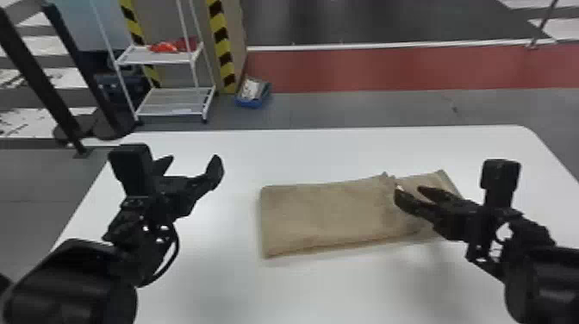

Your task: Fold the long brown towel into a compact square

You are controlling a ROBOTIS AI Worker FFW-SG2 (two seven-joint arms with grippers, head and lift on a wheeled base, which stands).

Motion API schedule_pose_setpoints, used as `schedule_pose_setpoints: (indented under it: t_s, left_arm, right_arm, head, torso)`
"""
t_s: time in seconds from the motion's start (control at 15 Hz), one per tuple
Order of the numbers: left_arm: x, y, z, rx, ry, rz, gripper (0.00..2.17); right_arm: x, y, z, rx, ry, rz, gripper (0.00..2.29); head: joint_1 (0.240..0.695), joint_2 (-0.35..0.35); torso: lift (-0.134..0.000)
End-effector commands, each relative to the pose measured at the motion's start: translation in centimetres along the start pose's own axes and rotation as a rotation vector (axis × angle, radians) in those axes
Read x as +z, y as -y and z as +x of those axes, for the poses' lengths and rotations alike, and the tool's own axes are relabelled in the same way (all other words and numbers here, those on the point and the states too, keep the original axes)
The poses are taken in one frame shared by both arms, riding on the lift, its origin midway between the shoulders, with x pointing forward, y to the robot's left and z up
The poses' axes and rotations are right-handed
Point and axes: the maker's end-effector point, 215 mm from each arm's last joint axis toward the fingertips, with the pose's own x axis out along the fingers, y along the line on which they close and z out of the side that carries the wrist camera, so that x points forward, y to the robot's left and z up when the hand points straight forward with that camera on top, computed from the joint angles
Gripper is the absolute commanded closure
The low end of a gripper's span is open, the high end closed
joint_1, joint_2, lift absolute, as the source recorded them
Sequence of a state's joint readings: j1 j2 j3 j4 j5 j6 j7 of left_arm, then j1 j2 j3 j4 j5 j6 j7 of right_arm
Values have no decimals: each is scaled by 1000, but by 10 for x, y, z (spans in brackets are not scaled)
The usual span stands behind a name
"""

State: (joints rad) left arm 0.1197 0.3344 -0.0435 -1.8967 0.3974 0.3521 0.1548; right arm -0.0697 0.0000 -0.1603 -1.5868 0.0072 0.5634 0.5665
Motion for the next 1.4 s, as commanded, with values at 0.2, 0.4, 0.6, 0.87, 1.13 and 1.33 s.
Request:
schedule_pose_setpoints:
  t_s: [0.2, 0.4, 0.6, 0.87, 1.13, 1.33]
  left_arm:
    - [-2, 1, 0, -3, -4, -9, 80]
    - [1, -3, 0, 4, 1, -7, 80]
    - [2, -4, 0, 5, 3, -9, 80]
    - [3, -3, 2, 4, 3, -7, 80]
    - [2, -2, 2, 2, 0, -7, 80]
    - [0, -2, 2, 2, -2, -7, 80]
  right_arm:
    - [-7, -6, 8, 11, -37, -8, 579]
    - [-19, -7, 13, 9, -87, -2, 583]
    - [-18, -9, 15, 9, -92, -18, 667]
    - [-16, -10, 15, 13, -87, -14, 738]
    - [-11, -10, 16, 18, -80, -14, 856]
    - [-12, -11, 16, 28, -95, 9, 1042]
  head:
    - [695, 84]
    - [695, 89]
    - [695, 97]
    - [695, 100]
    - [695, 99]
    - [695, 99]
  torso:
    - [-123]
    - [-123]
    - [-123]
    - [-123]
    - [-123]
    - [-123]
